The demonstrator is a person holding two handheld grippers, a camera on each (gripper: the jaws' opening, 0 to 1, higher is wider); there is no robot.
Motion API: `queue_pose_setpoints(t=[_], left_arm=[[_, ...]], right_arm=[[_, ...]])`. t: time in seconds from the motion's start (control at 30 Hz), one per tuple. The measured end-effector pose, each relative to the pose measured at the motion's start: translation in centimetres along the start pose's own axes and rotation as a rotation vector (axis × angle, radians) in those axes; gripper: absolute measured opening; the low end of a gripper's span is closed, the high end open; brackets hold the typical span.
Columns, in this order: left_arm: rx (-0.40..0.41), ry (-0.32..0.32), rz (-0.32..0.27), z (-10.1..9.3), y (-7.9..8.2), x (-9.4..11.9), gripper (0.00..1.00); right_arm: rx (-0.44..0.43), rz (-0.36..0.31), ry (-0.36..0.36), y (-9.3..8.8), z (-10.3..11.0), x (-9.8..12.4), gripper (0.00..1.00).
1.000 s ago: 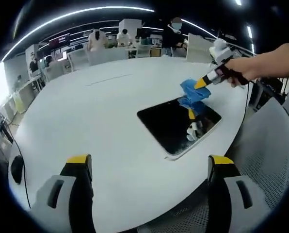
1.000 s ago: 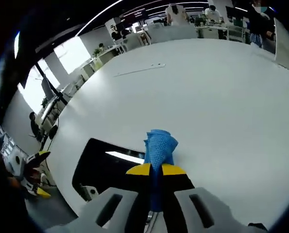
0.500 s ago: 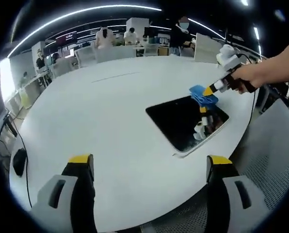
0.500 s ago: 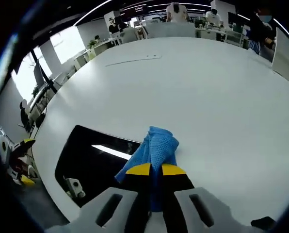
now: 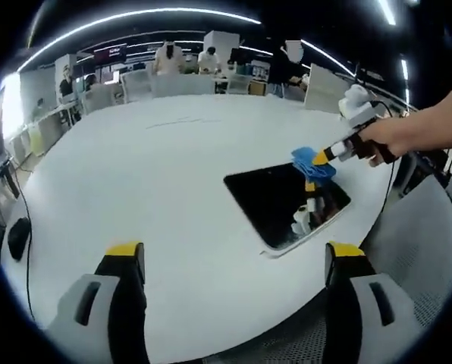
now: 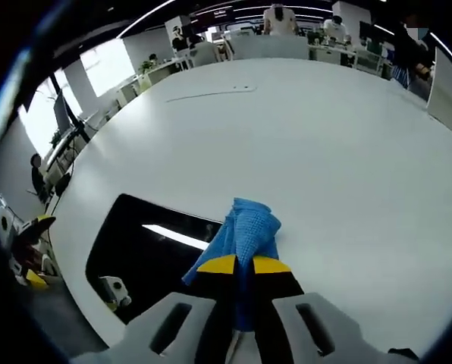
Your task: Wipe the mirror surface with the cleaning cloth until all visible marks leave the cleaned area.
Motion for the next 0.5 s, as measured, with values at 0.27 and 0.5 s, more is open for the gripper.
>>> queue_pose_setpoints(t=[0.27, 0.5], left_arm=[[0.006, -0.014, 0.017, -0.2, -0.2, 0.0, 0.99], [0.003, -0.019, 0.027, -0.2, -0.3, -0.1, 0.99]], right_arm=[[-0.038, 0.02, -0.007, 0.3, 0.8, -0.2, 0.0], [-0.007, 0.036, 0.042, 0.6, 2.9, -0.8, 0.0]])
Point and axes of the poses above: the point that each gripper's makers call its tool centre point, and the gripper's own axes: x roughly backward along the fingers, z roughly to its left, y roughly out of its top, the point moved 10 cm from there along x, roughly backward along the fingers, and after that the axes turned 1 degree about z, right-handed, at the moved point
